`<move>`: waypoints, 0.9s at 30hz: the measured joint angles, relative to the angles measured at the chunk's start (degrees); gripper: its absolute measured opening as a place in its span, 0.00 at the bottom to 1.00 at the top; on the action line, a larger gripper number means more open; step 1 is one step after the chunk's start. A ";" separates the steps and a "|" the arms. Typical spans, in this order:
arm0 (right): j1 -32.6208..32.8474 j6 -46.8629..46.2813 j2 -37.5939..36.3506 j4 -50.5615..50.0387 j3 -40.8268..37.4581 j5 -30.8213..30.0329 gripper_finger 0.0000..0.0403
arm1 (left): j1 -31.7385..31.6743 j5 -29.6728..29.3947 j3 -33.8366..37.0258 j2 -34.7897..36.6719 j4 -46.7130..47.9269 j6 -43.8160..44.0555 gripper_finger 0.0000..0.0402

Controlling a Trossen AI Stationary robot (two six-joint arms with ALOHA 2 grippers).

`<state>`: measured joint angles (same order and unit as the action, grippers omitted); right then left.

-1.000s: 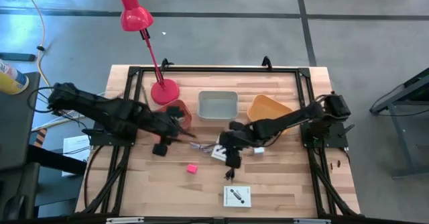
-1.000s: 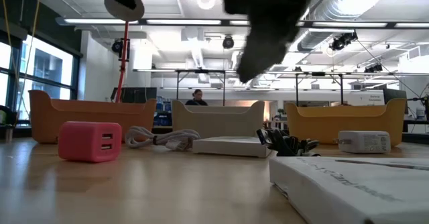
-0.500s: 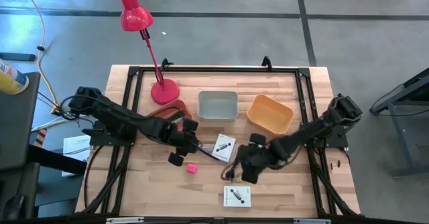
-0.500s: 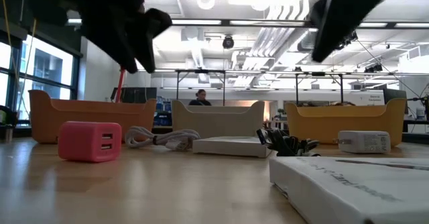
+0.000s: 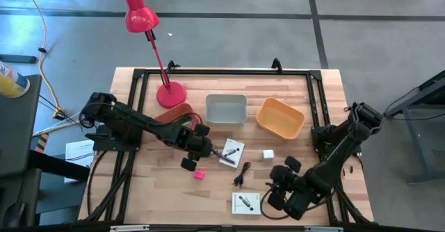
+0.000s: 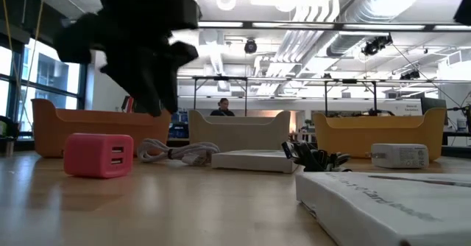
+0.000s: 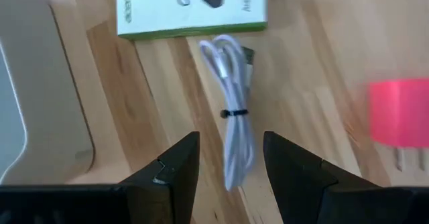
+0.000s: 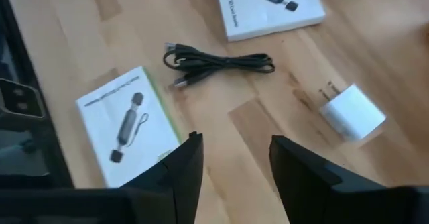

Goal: Pick and place items into bin
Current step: Put the violet charger cable into the dark brown bin

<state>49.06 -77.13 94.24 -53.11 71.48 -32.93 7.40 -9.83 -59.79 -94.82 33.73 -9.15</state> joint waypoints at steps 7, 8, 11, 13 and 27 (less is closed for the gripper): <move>1.29 -0.34 0.00 0.52 0.00 0.03 0.36 | -3.31 6.91 -0.01 -3.18 0.14 0.58 0.38; 1.47 -0.32 0.02 0.31 0.00 0.03 0.36 | -3.29 7.27 -0.02 -3.63 0.16 0.62 0.38; 1.98 -0.30 0.02 -0.62 0.00 0.12 0.35 | -3.28 7.35 -0.02 -4.68 0.00 1.04 0.38; 2.30 -0.39 0.02 -1.27 0.00 0.44 0.35 | -3.28 7.79 -0.02 -5.21 -0.33 1.47 0.38; 2.31 -0.01 0.04 -3.04 0.00 0.55 0.35 | -3.28 7.01 0.00 -7.86 -2.57 2.57 0.38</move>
<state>51.37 -77.14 94.28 -56.15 71.48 -32.38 4.12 -2.83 -59.79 -102.67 31.16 -6.58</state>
